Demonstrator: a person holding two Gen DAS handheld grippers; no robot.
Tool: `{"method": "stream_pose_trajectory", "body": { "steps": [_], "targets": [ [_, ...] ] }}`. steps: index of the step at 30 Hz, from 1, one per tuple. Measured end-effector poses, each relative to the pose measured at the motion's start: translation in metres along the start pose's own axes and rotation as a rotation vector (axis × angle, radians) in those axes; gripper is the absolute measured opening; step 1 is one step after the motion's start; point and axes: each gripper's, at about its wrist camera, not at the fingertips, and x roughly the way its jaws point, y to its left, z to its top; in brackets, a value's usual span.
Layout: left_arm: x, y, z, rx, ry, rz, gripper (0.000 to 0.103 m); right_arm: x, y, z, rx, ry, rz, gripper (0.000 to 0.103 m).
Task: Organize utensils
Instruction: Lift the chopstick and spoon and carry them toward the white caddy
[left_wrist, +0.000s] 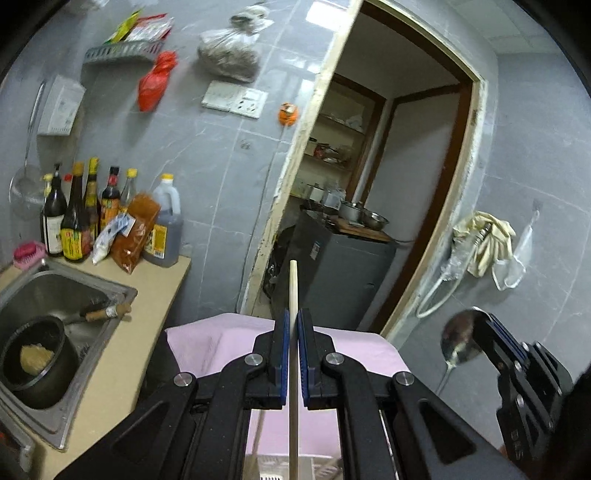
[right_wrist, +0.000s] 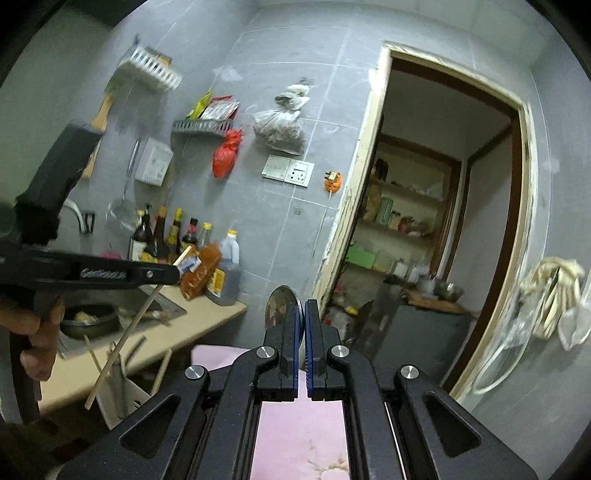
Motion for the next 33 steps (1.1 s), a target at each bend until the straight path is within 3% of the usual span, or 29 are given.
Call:
{"method": "stream_pose_trajectory", "body": {
  "steps": [13,19,26,33],
  "targets": [
    [0.017,0.016,-0.025,0.044,-0.096,0.066,0.005,0.007,0.043,-0.031,-0.111,0.025,-0.069,0.003],
    [0.014,0.024,-0.035,-0.005,-0.131,0.057,0.005,0.008,0.065,-0.043,-0.195,0.014,-0.076,0.003],
    [0.011,0.029,-0.042,-0.043,-0.176,0.068,0.005,0.012,0.076,-0.048,-0.206,0.032,-0.077,0.003],
    [0.008,0.018,-0.060,0.024,-0.210,0.127,0.005,0.011,0.079,-0.055,-0.207,0.043,-0.072,0.003]
  ]
}}
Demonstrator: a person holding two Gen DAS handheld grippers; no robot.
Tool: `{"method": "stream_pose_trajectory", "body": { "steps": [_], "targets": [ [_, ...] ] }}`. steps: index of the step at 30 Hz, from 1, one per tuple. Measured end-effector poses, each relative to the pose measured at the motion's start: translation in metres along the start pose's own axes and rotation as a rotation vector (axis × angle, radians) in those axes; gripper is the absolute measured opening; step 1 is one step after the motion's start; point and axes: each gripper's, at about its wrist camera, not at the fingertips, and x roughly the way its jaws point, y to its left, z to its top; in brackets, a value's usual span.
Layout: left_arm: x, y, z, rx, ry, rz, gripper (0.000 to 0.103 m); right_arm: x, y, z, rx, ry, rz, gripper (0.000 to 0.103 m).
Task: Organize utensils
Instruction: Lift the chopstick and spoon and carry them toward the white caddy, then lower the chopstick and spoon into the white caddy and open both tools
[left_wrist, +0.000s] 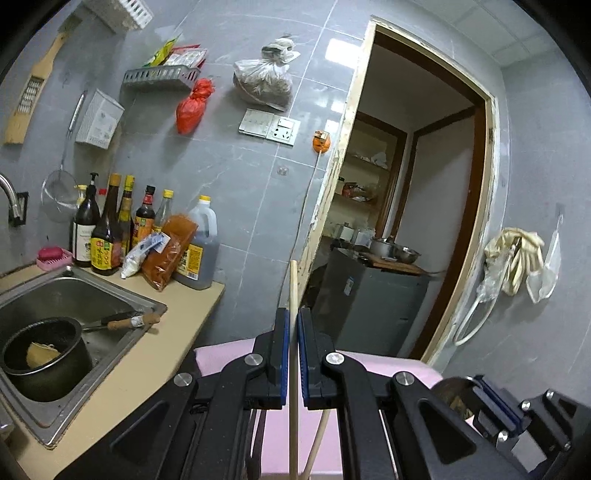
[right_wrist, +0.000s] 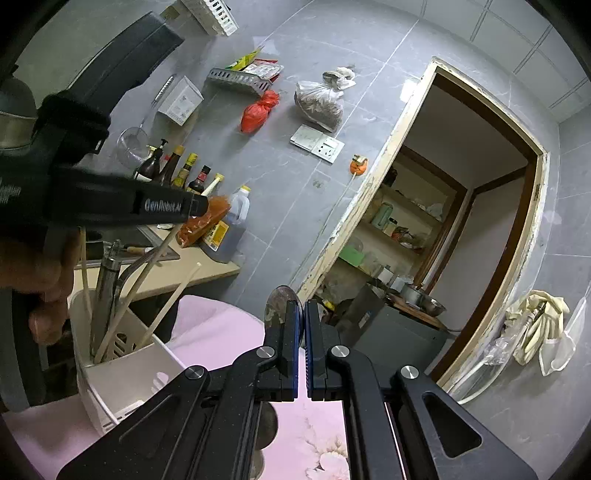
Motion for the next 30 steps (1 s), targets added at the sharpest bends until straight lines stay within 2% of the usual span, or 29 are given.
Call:
{"method": "stream_pose_trajectory", "body": {
  "steps": [4,11,18,23,25,30],
  "targets": [
    [-0.007,-0.006,-0.008,0.045,-0.020,0.023,0.005,-0.001,0.003,-0.003,-0.006,0.009,0.009,0.003],
    [-0.015,-0.007,-0.020,0.071,0.008,0.038,0.005,-0.003,0.008,-0.009,0.006,0.033,0.052,0.003],
    [-0.023,-0.012,-0.022,0.114,0.050,0.018,0.006,-0.004,0.003,-0.014,0.032,0.064,0.075,0.003],
    [-0.025,-0.006,-0.019,0.087,0.104,-0.016,0.006,-0.005,-0.002,-0.016,0.068,0.088,0.107,0.009],
    [-0.026,-0.005,-0.018,0.086,0.129,-0.036,0.006,-0.005,-0.003,-0.017,0.081,0.093,0.117,0.016],
    [-0.030,-0.004,-0.017,0.082,0.166,-0.067,0.013,-0.007,-0.007,-0.019,0.115,0.107,0.137,0.017]
  ]
}}
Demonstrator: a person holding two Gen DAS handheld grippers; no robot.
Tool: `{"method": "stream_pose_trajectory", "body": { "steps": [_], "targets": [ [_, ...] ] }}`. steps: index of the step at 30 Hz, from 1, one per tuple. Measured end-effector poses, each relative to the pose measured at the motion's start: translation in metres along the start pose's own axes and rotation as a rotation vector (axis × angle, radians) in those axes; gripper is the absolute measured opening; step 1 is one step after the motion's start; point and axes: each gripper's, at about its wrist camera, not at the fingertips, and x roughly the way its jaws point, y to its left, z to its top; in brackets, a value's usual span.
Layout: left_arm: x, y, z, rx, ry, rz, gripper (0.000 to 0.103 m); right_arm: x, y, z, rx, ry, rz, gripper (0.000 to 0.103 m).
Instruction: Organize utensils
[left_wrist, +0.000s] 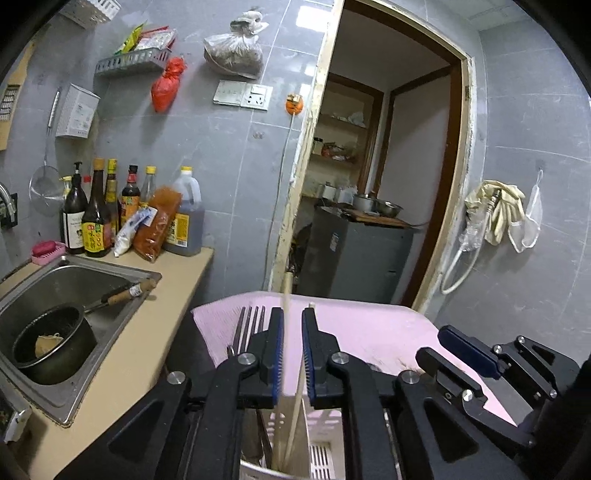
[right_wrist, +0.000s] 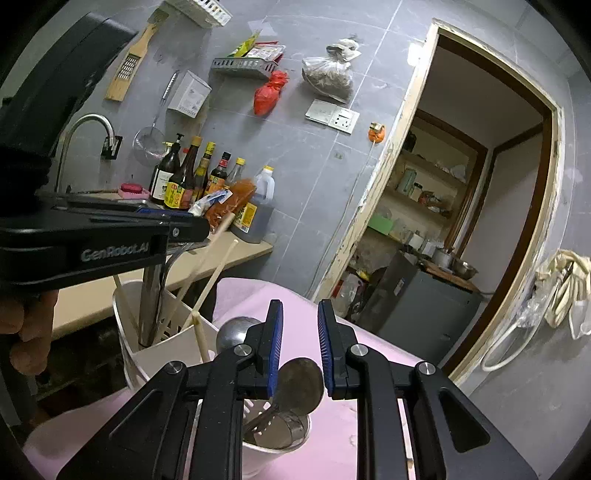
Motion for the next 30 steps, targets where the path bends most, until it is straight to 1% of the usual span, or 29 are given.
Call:
{"method": "stream_pose_trajectory", "body": {
  "steps": [1,3,5,8,10,12,14,16,17,19,20,21,22,26,30],
  "targets": [
    [-0.002,0.001,0.000,-0.006,0.005,-0.005,0.015,-0.001,-0.001,0.000,0.009,0.003,0.001,0.017],
    [-0.004,0.004,0.000,-0.029,0.020,-0.012,0.028,-0.003,-0.006,0.000,0.042,0.011,0.000,0.020],
    [-0.006,0.007,-0.001,-0.057,0.032,-0.017,0.033,-0.005,-0.014,0.002,0.085,0.023,-0.004,0.025],
    [-0.009,0.010,-0.004,-0.071,0.050,0.001,0.037,-0.009,-0.027,0.001,0.149,0.039,-0.018,0.030],
    [-0.013,0.010,-0.005,-0.074,0.059,0.008,0.047,-0.011,-0.036,-0.001,0.182,0.046,-0.028,0.035],
    [-0.017,0.009,-0.006,-0.073,0.063,0.006,0.052,-0.015,-0.044,-0.003,0.217,0.052,-0.039,0.039],
    [-0.021,0.005,-0.006,-0.059,0.071,0.010,0.060,-0.018,-0.053,-0.006,0.251,0.058,-0.051,0.043],
    [-0.027,0.000,-0.006,-0.051,0.069,0.032,0.080,-0.022,-0.061,-0.010,0.282,0.065,-0.058,0.049],
    [-0.031,-0.002,-0.006,-0.052,0.063,0.042,0.083,-0.024,-0.066,-0.012,0.300,0.071,-0.062,0.051],
    [-0.039,-0.006,-0.005,-0.056,0.057,0.050,0.093,-0.029,-0.072,-0.016,0.328,0.079,-0.071,0.059],
    [-0.041,-0.007,-0.005,-0.056,0.057,0.058,0.096,-0.033,-0.079,-0.020,0.347,0.084,-0.077,0.061],
    [-0.045,-0.010,-0.005,-0.052,0.055,0.074,0.101,-0.035,-0.082,-0.022,0.359,0.087,-0.082,0.066],
    [-0.049,-0.013,-0.006,-0.047,0.051,0.093,0.103,-0.039,-0.088,-0.026,0.373,0.091,-0.087,0.070],
    [-0.064,-0.027,-0.009,-0.023,0.060,0.125,0.103,-0.054,-0.106,-0.037,0.417,0.104,-0.111,0.078],
    [-0.078,-0.041,-0.011,-0.005,0.058,0.130,0.103,-0.071,-0.124,-0.047,0.450,0.112,-0.124,0.086]
  ]
}}
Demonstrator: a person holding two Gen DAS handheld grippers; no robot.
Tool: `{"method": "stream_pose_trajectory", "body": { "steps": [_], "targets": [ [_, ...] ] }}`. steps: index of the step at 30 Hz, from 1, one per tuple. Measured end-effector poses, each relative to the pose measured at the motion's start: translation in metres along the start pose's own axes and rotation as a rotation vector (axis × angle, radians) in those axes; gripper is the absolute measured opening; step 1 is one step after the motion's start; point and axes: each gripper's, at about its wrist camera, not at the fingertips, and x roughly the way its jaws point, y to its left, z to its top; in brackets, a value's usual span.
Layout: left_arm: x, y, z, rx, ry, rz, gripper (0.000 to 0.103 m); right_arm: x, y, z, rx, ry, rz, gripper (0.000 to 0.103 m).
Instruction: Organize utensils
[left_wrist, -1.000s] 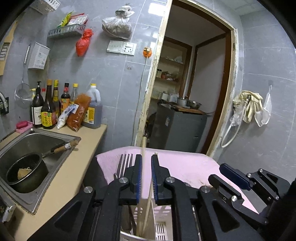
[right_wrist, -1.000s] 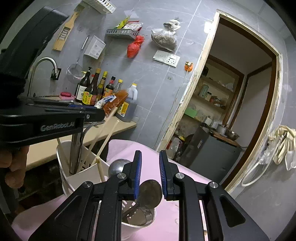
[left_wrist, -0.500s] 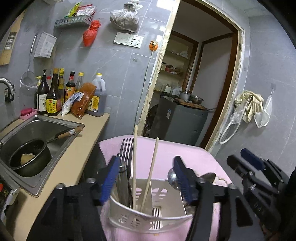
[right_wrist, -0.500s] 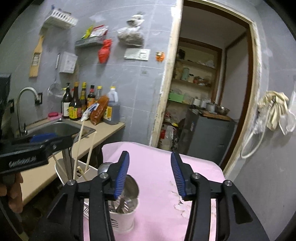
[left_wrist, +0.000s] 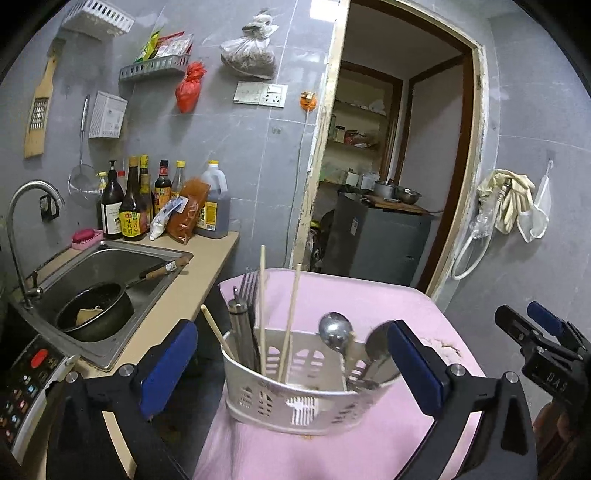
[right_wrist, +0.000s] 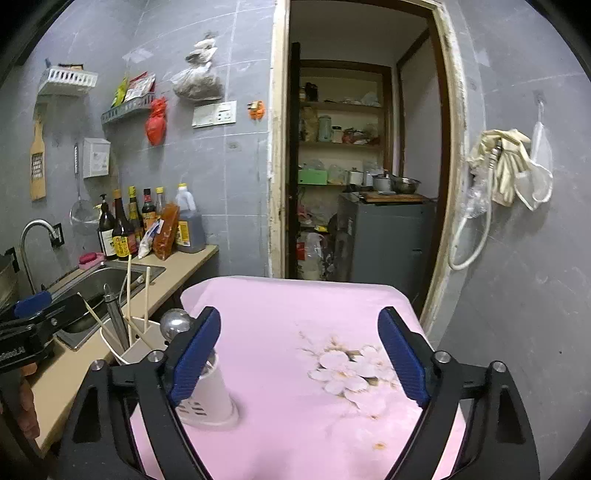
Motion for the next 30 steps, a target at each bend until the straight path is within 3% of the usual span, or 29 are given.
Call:
{"method": "stream_pose_trajectory", "body": {
  "steps": [10,30],
  "targets": [
    [-0.042,-0.029,-0.009,0.003,-0.003,0.033,0.103,-0.044,-0.049,-0.008,0.025,-0.006,0.006,0.099],
    [-0.138,-0.069,-0.067,0.023,0.025,0.076,0.103,-0.146,-0.096,-0.051,0.025,0.030,0.049,0.102]
  ]
}}
